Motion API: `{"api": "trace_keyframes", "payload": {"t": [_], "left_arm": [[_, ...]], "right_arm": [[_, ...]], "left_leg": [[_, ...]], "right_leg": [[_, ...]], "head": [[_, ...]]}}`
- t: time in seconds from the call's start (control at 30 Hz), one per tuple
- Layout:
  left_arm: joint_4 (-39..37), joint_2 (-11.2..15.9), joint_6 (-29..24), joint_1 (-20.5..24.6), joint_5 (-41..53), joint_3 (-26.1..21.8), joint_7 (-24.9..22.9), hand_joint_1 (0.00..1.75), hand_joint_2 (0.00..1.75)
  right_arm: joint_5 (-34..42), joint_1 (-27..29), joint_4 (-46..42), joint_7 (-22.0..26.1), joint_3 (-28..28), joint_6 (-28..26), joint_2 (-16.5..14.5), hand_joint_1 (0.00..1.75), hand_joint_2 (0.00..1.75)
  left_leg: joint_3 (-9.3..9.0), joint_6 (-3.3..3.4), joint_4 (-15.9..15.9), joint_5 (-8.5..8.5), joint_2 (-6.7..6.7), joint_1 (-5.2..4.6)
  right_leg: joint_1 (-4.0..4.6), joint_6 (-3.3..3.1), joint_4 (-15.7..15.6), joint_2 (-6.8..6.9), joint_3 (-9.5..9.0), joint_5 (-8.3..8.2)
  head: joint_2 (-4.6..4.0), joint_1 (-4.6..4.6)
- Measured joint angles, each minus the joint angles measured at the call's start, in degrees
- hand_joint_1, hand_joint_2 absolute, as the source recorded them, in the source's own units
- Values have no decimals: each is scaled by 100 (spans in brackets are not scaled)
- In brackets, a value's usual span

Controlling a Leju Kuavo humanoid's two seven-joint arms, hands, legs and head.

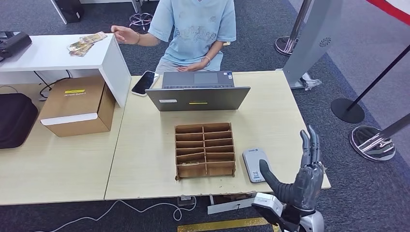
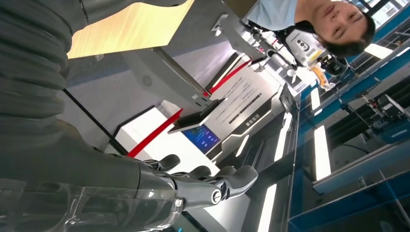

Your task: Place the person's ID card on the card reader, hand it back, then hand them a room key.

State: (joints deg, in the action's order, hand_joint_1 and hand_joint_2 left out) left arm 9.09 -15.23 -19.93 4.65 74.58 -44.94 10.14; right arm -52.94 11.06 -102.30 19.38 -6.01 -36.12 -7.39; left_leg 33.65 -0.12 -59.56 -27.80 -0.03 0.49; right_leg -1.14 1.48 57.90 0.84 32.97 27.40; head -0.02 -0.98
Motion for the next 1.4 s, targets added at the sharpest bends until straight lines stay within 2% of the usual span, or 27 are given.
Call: {"api": "trace_keyframes", "payload": {"t": [0.27,0.4,1.4], "left_arm": [[0,-18,0,44,-22,27,-131,0,175],[0,-18,0,45,-23,33,-161,0,0],[0,-14,7,-30,43,40,-109,0,0]], "right_arm": [[-405,59,-5,-378,-4,253,-89,0,175],[-387,55,51,-396,-8,254,-93,0,175],[-492,-1,127,-536,-13,539,-107,0,175]], "left_leg": [[-1,0,0,0,3,0],[0,0,0,0,3,0],[1,0,0,0,2,0]], "right_leg": [[0,0,0,-2,-1,0],[0,0,0,-2,-2,0],[0,0,0,-2,2,0]], "head": [[0,-1],[0,-1],[0,-1]]}}
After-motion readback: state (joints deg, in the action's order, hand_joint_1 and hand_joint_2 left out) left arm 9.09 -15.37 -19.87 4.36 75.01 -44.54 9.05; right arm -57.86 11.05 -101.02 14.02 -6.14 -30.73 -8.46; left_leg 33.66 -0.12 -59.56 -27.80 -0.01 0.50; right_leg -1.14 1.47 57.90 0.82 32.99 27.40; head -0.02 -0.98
